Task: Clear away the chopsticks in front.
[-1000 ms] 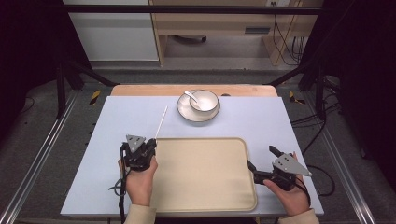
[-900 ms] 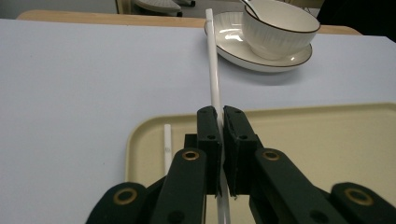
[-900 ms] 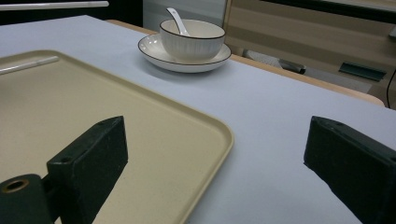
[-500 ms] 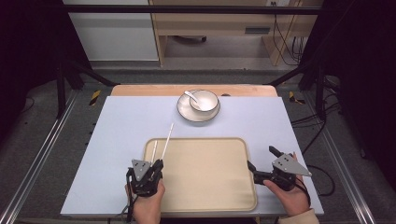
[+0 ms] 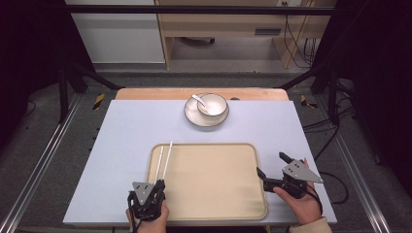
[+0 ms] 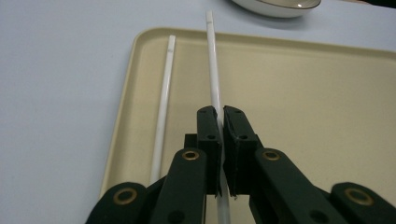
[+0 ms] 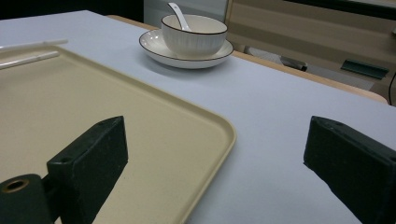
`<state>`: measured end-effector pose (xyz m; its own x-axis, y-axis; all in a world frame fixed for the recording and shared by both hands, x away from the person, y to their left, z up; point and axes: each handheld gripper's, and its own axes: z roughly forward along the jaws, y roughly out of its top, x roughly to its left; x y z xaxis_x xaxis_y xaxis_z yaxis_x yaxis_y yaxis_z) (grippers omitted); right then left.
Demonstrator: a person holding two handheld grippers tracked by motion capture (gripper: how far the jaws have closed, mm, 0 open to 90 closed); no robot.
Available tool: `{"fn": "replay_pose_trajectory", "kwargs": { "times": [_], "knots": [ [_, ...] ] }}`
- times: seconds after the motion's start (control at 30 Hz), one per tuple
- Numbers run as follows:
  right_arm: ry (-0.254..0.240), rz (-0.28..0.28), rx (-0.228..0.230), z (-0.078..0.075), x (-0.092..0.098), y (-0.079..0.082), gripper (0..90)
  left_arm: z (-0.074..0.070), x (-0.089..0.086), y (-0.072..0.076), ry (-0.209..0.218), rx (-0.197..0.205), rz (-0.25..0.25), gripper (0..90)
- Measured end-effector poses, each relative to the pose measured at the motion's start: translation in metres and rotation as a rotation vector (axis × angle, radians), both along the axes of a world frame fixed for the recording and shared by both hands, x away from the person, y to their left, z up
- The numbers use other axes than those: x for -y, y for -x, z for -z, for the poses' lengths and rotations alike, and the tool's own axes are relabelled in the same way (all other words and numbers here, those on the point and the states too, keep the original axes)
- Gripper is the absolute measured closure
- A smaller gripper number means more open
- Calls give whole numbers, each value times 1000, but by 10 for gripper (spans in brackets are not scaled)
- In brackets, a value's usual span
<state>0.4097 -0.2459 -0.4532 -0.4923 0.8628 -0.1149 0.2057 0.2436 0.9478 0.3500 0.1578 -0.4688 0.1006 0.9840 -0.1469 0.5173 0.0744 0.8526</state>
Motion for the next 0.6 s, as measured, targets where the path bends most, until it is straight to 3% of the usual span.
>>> {"fn": "replay_pose_trajectory", "kwargs": {
  "times": [0.2, 0.6],
  "knots": [
    [0, 0, -1, 0, 0, 0, 64, 12, -3, 0, 9, -31, -10, 853],
    [4, -3, -1, 0, 0, 0, 65, 15, -9, -2, 19, -34, -27, 853]
  ]
}}
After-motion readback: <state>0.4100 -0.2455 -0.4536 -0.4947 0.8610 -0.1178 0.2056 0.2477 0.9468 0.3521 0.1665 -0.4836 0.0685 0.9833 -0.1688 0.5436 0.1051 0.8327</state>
